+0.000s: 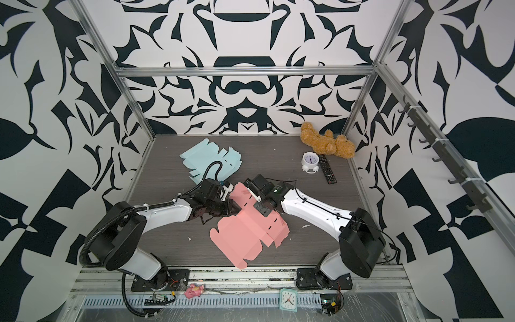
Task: Assemble paper box
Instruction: First fold the bottom flaps of a flat cardboard box at the center of the table.
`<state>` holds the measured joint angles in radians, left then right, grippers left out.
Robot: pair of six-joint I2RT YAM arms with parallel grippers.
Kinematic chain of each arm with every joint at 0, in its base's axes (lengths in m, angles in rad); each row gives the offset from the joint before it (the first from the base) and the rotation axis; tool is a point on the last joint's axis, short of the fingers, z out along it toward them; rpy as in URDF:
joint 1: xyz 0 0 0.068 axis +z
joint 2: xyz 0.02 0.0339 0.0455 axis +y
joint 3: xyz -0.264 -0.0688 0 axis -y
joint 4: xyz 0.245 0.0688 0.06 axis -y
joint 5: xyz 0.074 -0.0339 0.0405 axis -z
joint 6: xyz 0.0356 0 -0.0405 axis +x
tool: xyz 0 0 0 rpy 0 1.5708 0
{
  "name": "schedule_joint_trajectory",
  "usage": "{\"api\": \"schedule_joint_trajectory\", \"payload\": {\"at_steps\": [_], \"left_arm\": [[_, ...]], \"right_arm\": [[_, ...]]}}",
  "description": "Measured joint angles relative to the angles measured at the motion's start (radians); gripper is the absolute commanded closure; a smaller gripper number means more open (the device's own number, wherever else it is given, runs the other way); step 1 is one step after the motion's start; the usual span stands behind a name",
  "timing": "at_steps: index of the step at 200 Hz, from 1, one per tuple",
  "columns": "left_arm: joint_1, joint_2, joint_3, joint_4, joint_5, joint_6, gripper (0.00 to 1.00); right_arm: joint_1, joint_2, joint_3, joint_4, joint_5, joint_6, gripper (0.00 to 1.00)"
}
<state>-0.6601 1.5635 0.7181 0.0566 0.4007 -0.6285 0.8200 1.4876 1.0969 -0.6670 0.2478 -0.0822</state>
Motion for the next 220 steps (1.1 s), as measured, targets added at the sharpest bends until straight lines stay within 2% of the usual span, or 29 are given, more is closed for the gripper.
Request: {"api": "schedule_joint_trajectory", "payload": {"at_steps": [116, 166, 220], "left_arm": [[-0.014, 0.008, -0.007, 0.066, 0.016, -0.022, 1.00], [0.031, -0.023, -0.037, 0.074, 0.023, -0.004, 1.00], [0.064, -0.103, -0.042, 0.060, 0.016, 0.060, 0.99]], "right_arm": [[0.090, 0.001, 0.000, -0.002, 0.156, -0.042, 1.00], [0.179, -0.019, -0.009, 0.021, 0.236, -0.106, 1.00], [0.217, -0.020, -0.010, 0.029, 0.308, -0.163, 1.00]]}}
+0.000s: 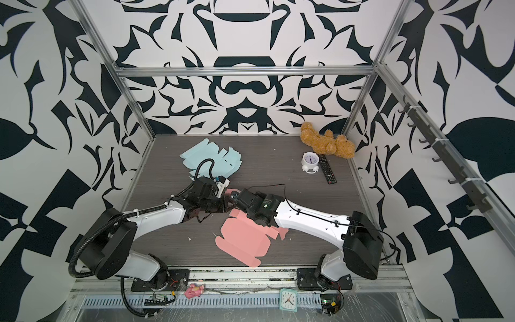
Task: Assemble paper box
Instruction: First fold the bottom flaps of a flat cardboard box at the center of the table.
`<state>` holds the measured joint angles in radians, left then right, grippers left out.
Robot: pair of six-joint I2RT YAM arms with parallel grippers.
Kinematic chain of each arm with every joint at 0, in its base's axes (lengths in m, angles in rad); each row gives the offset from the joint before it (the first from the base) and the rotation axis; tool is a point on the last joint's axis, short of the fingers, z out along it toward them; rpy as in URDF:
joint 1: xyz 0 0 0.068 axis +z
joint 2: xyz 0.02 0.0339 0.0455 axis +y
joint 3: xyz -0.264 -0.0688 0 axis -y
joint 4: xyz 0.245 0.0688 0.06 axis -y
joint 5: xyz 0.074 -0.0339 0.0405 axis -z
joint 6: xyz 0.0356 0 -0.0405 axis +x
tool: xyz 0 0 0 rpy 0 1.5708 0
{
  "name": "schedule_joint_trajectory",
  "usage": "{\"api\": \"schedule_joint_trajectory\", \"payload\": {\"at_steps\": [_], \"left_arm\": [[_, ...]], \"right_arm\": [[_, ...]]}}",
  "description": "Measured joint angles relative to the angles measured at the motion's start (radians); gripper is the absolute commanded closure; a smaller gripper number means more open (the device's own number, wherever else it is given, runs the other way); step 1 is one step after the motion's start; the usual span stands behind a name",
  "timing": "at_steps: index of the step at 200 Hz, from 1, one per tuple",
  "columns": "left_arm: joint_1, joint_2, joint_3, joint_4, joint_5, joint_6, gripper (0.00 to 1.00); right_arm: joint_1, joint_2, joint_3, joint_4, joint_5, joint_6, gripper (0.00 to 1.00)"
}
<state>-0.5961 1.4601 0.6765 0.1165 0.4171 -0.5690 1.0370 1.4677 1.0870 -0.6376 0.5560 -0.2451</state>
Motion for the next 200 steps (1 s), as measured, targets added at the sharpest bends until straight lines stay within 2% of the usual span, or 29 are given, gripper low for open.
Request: {"api": "schedule_joint_trajectory", "payload": {"at_steps": [85, 131, 167, 200], "left_arm": [[0.040, -0.163, 0.000, -0.139, -0.056, 0.085, 0.96], [0.123, -0.250, 0.003, -0.217, -0.052, 0.098, 0.95], [0.188, -0.245, 0.028, -0.212, -0.023, 0.100, 0.94], [0.217, -0.155, 0.051, -0.182, 0.013, 0.098, 0.93]], "right_arm": [[0.066, 0.022, -0.002, 0.009, 0.106, -0.069, 1.00], [0.088, 0.021, -0.039, 0.055, 0.148, -0.129, 1.00], [0.109, 0.021, -0.054, 0.094, 0.175, -0.176, 1.00], [0.124, 0.021, -0.073, 0.140, 0.189, -0.217, 1.00]]}}
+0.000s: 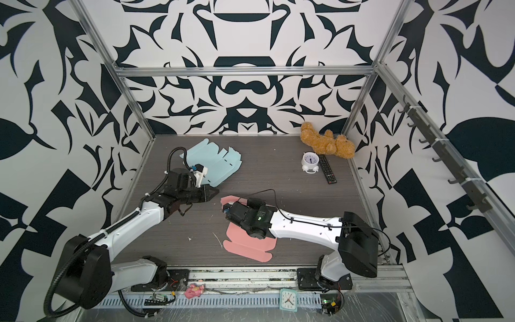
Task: Assemble paper box
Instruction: First fold the bottom flaps of a flat cardboard box at the center of the table.
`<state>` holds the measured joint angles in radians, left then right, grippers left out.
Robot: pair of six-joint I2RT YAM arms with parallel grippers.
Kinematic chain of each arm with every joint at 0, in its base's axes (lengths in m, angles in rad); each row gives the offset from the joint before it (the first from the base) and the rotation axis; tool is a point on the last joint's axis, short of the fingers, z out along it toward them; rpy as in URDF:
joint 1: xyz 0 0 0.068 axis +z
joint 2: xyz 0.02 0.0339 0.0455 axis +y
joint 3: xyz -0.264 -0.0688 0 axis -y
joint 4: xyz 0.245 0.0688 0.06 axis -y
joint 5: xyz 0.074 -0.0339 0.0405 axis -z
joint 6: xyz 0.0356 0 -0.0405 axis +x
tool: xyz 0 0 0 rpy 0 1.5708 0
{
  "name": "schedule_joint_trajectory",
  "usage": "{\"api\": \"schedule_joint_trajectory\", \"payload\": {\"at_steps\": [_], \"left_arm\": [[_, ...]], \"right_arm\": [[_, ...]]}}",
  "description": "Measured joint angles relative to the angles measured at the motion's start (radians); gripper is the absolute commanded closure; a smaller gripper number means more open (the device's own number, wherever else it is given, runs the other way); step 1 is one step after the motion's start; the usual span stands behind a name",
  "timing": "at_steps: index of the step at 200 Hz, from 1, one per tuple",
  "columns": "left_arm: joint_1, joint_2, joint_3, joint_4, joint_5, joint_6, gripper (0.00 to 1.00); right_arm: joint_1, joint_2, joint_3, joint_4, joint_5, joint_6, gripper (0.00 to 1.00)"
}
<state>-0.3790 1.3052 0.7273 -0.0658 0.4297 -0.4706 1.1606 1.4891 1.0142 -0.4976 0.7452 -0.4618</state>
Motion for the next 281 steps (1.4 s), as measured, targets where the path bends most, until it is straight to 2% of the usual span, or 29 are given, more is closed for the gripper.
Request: {"api": "schedule_joint_trajectory", "payload": {"at_steps": [78, 281], "left_arm": [[0.000, 0.135, 0.013, 0.053, 0.041, 0.008, 0.92], [-0.045, 0.095, -0.134, 0.157, 0.114, -0.058, 0.91]], "right_arm": [[0.024, 0.025, -0.050, 0.131, 0.027, -0.105, 1.00], [0.024, 0.054, -0.135, 0.312, 0.072, -0.203, 1.00]]}}
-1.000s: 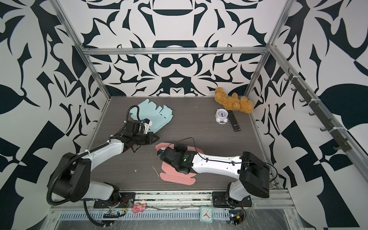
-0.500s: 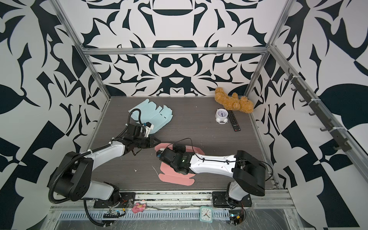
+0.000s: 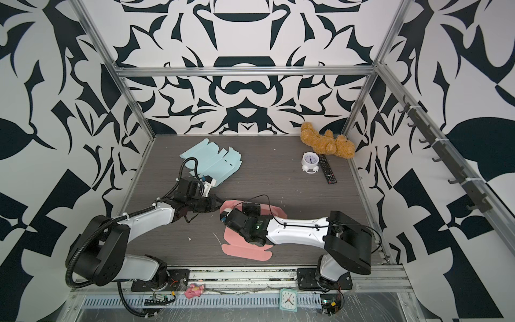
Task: Assemble paper box
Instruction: First fold the bottom flaps of a flat cardboard box at the center of the table.
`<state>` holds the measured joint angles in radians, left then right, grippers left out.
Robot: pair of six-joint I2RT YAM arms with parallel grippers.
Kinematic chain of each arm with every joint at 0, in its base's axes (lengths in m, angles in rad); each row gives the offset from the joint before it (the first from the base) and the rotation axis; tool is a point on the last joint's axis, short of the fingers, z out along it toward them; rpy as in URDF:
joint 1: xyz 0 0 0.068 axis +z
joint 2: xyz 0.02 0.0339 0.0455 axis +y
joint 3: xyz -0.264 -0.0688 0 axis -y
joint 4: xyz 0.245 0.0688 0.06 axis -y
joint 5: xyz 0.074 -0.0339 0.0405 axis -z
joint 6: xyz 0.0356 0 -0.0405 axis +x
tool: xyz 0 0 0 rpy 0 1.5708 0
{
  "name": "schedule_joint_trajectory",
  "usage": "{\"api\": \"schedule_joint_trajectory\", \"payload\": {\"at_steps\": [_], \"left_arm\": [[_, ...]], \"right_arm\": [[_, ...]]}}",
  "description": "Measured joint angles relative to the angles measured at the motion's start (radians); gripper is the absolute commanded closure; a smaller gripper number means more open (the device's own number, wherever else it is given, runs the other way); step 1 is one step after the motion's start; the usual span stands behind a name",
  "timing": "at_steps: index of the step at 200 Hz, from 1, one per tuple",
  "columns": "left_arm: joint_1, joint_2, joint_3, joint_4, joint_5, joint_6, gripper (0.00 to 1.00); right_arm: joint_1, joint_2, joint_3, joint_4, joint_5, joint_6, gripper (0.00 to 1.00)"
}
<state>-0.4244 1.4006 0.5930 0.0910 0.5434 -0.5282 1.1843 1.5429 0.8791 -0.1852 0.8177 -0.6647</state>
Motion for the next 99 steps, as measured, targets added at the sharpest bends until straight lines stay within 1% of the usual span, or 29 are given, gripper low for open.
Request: {"api": "schedule_joint_trajectory", "payload": {"at_steps": [99], "left_arm": [[-0.005, -0.050, -0.068, 0.064, 0.051, -0.040, 0.91]], "right_arm": [[0.000, 0.000, -0.015, 0.027, 0.013, -0.039, 1.00]]}}
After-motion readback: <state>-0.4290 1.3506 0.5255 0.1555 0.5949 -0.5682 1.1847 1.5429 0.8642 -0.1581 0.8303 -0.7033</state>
